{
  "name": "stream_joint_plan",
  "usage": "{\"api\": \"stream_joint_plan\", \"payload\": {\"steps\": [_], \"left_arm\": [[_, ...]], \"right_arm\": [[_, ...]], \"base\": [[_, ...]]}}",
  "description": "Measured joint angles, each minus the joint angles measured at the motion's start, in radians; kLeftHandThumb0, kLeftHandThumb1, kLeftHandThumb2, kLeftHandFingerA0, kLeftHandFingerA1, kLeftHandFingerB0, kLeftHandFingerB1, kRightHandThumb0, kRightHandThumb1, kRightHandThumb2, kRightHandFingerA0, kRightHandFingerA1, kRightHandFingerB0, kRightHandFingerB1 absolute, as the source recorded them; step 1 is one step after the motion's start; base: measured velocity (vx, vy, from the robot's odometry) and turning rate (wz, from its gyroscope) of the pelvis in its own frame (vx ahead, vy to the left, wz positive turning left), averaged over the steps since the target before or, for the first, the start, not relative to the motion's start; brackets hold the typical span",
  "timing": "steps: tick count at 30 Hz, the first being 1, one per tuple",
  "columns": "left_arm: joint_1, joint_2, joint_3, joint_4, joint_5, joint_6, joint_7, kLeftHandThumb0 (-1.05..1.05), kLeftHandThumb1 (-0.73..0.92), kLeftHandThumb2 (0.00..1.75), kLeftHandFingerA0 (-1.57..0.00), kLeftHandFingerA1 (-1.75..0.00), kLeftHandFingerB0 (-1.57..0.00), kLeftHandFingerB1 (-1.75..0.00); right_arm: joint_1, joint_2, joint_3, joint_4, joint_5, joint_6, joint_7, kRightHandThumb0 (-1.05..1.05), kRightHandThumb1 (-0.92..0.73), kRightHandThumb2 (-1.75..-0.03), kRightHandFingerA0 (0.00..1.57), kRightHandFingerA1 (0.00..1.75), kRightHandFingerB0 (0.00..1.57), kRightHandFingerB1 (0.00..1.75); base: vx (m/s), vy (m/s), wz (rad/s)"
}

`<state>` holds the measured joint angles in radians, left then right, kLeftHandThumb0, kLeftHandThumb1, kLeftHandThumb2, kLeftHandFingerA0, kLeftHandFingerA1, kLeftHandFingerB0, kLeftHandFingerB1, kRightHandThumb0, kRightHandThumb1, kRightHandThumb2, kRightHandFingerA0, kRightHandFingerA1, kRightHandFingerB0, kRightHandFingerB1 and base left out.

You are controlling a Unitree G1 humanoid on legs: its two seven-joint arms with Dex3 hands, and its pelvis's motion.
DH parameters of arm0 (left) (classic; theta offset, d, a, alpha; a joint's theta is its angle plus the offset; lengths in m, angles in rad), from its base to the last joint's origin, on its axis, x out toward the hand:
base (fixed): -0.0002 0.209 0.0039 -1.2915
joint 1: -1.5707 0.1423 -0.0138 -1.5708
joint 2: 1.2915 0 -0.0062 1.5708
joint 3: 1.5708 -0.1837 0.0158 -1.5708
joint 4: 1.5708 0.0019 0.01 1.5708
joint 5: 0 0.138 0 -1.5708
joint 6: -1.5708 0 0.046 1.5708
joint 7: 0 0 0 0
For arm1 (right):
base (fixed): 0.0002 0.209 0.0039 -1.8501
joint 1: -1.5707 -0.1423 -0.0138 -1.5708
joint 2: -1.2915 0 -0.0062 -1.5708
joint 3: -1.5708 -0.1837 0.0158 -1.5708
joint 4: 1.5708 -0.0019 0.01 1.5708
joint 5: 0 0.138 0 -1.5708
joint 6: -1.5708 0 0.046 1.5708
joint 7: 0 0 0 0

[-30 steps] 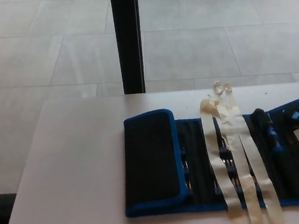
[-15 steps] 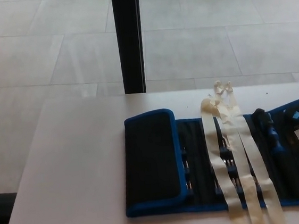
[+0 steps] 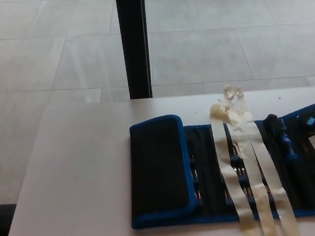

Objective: The robot uses its right hand to lift an edge of the toolkit kept in middle of the desk and make one fold in it

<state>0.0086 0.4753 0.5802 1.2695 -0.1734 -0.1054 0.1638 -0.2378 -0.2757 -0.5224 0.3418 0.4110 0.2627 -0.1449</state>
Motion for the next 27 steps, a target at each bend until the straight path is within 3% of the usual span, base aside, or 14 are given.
{"api": "stream_joint_plan", "payload": {"steps": [15, 16, 17, 27], "left_arm": [[-0.001, 0.0, -0.004, -0.001, -0.005, -0.023, 0.002, -0.46, 0.5, 0.55, -0.78, -0.86, -0.79, -0.57], [-0.001, 0.0, -0.004, -0.001, -0.005, -0.023, 0.002, -0.46, 0.39, 0.85, -0.79, -0.87, -0.76, -0.72], [-0.002, 0.0, -0.004, -0.001, -0.005, -0.023, 0.002, -0.46, 0.5, 0.55, -0.79, -0.87, -0.79, -0.57], [-0.004, 0.0, -0.004, -0.001, -0.006, -0.023, 0.002, -0.49, 0.52, 0.56, -0.76, -0.78, -0.73, -0.56]], "right_arm": [[0.06, -0.047, 0.156, -0.012, -0.007, 0.176, 0.126, -0.58, -0.91, -0.66, 0.25, 0.49, 0.2, 0.43], [0.063, -0.048, 0.163, -0.023, -0.007, 0.187, 0.136, -0.58, -0.91, -0.65, 0.26, 0.5, 0.21, 0.44], [0.066, -0.049, 0.168, -0.032, -0.007, 0.195, 0.142, -0.57, -0.91, -0.67, 0.23, 0.46, 0.2, 0.43], [0.076, -0.052, 0.178, -0.077, 0.012, 0.261, 0.185, -0.58, -0.91, -0.66, 0.27, 0.48, 0.21, 0.44]], "base": [[0.0, 0.0, 0.0], [0.0, 0.0, 0.0], [0.0, 0.0, 0.0], [0.0, 0.0, 0.0]]}}
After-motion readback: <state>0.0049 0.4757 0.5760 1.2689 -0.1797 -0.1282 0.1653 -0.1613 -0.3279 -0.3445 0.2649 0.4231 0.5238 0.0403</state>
